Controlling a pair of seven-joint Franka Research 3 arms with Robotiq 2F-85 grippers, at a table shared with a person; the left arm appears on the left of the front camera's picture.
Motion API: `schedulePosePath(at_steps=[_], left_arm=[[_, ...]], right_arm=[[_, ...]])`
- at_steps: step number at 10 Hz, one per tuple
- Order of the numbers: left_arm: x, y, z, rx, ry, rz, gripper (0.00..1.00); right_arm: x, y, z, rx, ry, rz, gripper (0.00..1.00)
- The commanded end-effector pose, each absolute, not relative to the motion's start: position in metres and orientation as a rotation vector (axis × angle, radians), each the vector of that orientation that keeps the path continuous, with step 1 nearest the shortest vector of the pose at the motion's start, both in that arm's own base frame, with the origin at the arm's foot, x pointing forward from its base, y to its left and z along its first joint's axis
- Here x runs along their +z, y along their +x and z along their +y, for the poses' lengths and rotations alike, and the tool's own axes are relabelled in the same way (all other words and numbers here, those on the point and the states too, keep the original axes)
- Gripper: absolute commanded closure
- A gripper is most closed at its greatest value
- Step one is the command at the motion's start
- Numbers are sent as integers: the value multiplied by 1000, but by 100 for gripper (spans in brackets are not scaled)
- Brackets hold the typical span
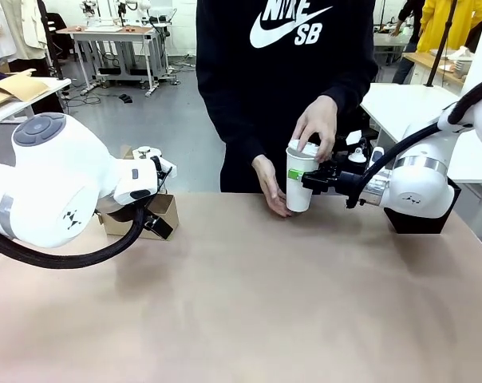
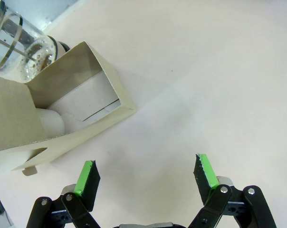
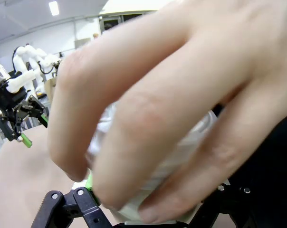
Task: Pour a drink into a cup and package it in a carrier.
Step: When a person places the Paper Cup Lid on the 600 ml Paper Cup , lift the 600 ml Paper Cup.
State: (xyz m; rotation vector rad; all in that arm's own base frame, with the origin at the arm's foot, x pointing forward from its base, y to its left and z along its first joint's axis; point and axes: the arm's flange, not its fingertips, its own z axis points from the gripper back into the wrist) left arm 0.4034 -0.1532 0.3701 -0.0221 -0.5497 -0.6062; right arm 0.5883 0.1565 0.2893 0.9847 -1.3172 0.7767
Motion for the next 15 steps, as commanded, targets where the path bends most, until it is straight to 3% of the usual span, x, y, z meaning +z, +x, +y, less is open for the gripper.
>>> schedulePosePath(at_steps=[1, 15], left_arm=[[370, 403, -152, -604, -25, -550, 0], [370, 403, -152, -604, -25, -550, 0]], right_arm=[[295, 587, 157, 774, 987, -1324, 9], [295, 587, 157, 774, 987, -1324, 9]])
